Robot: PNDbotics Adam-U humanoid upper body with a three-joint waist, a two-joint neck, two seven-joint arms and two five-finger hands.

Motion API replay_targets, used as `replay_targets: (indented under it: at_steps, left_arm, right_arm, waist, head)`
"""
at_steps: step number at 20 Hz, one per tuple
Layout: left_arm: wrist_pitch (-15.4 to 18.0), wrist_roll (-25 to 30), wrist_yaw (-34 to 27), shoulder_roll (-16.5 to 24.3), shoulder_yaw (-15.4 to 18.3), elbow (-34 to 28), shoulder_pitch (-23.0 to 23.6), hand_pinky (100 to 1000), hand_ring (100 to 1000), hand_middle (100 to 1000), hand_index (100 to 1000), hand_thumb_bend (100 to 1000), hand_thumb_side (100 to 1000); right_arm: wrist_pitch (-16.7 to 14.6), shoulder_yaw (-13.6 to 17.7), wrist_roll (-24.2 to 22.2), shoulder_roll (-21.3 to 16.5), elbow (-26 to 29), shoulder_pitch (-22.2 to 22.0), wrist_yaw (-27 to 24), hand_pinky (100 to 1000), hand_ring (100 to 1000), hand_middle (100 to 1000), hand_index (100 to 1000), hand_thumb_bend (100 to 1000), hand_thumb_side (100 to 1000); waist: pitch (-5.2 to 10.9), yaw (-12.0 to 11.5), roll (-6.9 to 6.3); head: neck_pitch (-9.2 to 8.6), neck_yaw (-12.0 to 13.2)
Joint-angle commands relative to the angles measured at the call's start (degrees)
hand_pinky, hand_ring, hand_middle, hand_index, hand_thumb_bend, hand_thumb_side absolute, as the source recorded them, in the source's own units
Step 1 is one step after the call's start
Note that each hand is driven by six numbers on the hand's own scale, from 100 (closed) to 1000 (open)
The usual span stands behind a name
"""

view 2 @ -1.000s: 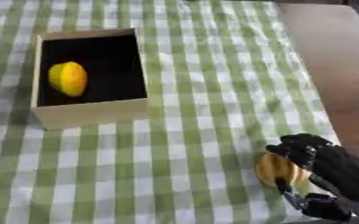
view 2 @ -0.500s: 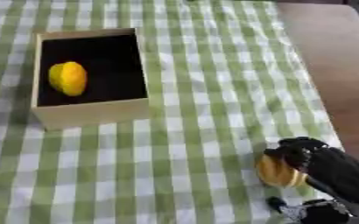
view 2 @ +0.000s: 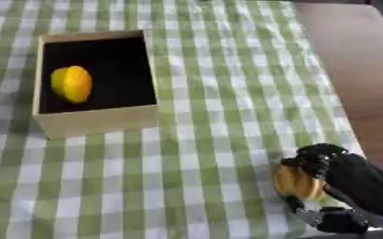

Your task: Pick up objects on the table and place them in the box.

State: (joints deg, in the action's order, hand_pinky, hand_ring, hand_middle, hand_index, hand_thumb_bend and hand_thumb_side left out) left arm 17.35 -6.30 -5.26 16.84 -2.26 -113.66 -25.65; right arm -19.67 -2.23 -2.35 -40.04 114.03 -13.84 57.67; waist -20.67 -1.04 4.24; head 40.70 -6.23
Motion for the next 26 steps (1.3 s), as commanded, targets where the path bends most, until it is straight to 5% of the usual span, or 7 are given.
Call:
replay_targets:
  at_steps: [1,4,7,9,14,19,26]
  left_arm:
    - [0.00,0.47,-0.25,0.13,-0.08,-0.93,-0.63,741,735,696,809,100,671]
    - [-0.12,0.79,-0.16,0.12,-0.09,-0.93,-0.58,741,736,696,809,100,672]
    - [-0.17,0.89,-0.17,0.03,-0.11,-0.93,-0.55,741,735,696,808,100,674]
    - [-0.23,0.93,-0.19,-0.02,-0.13,-0.93,-0.51,741,736,696,808,100,678]
    - [-0.36,1.07,-0.35,-0.23,-0.23,-0.93,-0.48,742,736,696,807,100,682]
    - [-0.46,1.33,-0.44,-0.30,-0.36,-0.93,-0.58,742,737,697,807,100,690]
    - [-0.68,1.65,-0.59,-0.43,-0.45,-0.93,-0.51,743,738,698,806,100,695]
  right_arm:
    - [0.15,0.09,-0.25,-1.89,0.56,-0.23,-0.85,809,821,664,858,133,457]
    - [-0.08,-0.05,-1.94,-1.85,0.56,-0.38,-2.19,807,820,663,856,105,469]
    - [-0.28,0.13,-2.78,-1.88,0.56,-0.19,-2.89,791,805,644,839,261,522]
    - [0.06,0.38,-2.30,-1.86,0.56,0.09,-2.82,759,753,593,776,258,538]
    - [2.00,0.18,3.41,-1.93,0.56,0.98,-2.89,719,661,534,660,154,386]
    - [0.21,-0.49,11.20,-0.84,0.56,-0.21,0.30,710,646,519,627,100,272]
    - [-2.96,-1.43,14.00,-1.04,0.56,0.02,2.02,717,649,524,635,100,227]
  waist:
    - [0.77,0.13,-0.06]
    - [0.77,0.22,-0.05]
    - [0.78,0.27,-0.05]
    - [0.79,0.24,-0.08]
    - [0.82,0.23,-0.12]
    - [0.82,0.19,-0.13]
    - [0.88,0.08,0.00]
  head:
    - [-0.71,-0.19]
    - [-0.66,-0.21]
    - [-0.73,-0.24]
    - [-0.77,-0.31]
    - [-0.83,-0.46]
    - [-0.91,-0.51]
    - [-0.84,-0.48]
